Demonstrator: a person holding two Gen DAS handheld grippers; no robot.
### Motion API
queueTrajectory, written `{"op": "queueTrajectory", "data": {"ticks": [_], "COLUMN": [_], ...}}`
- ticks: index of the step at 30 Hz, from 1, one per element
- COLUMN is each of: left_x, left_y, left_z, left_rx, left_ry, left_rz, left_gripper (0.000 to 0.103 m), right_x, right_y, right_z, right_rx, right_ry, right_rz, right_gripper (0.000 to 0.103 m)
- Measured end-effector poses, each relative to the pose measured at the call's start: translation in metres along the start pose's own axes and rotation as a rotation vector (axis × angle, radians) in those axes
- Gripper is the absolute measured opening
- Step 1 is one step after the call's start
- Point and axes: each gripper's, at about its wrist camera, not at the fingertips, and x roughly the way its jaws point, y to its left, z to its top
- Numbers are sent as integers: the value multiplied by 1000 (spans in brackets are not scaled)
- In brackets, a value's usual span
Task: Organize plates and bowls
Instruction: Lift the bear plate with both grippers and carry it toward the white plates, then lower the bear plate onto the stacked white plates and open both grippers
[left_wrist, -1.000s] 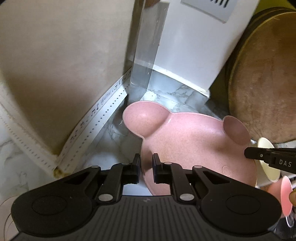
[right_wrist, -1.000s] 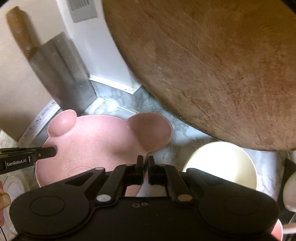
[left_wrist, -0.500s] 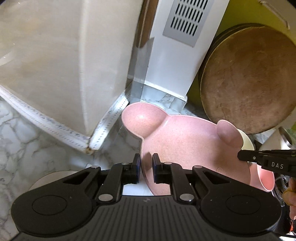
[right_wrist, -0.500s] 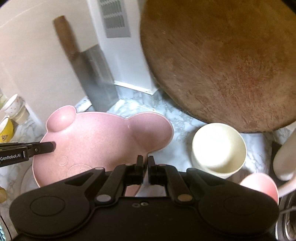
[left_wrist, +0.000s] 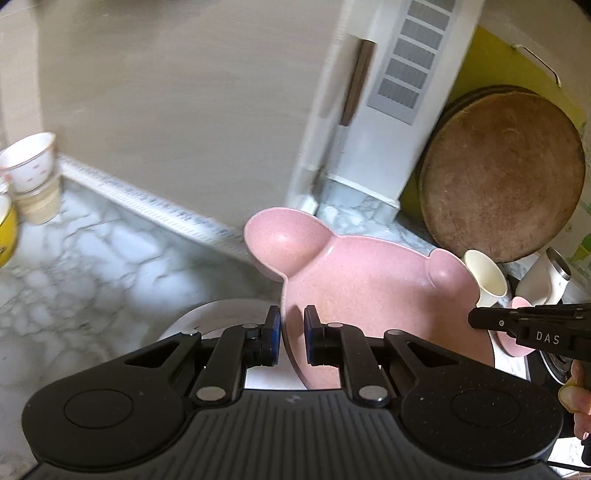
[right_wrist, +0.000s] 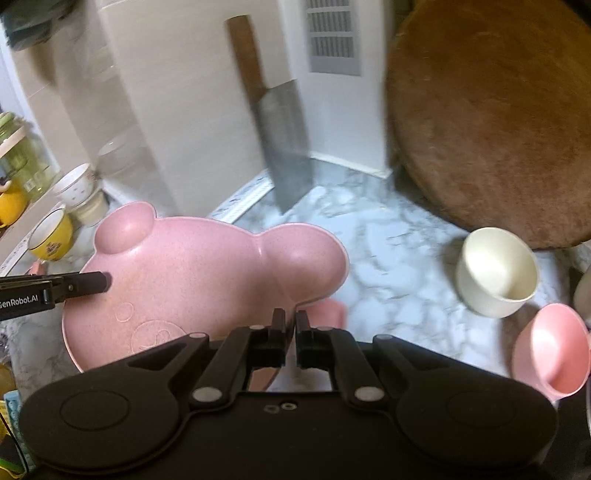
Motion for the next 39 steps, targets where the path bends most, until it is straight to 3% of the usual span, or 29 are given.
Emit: {"op": "queueTrajectory", "data": {"ticks": [9,16,39], "left_x": [-15,-3,50], "left_y": [47,75,87], "left_z": [-17,-22,-22], "left_rx": [-25,-41,-43], "left_ry": [-1,9,63], "left_rz": [71,113,148], "left_gripper": [12,12,12], "right_x": [18,37,81], "right_y": [50,72,66], "right_z": [-10,-22,-24], "right_rx": [-33,-52,-48], "right_ry": [13,20,59], "right_rz": [20,11,-27], "right_gripper": [6,6,7]}}
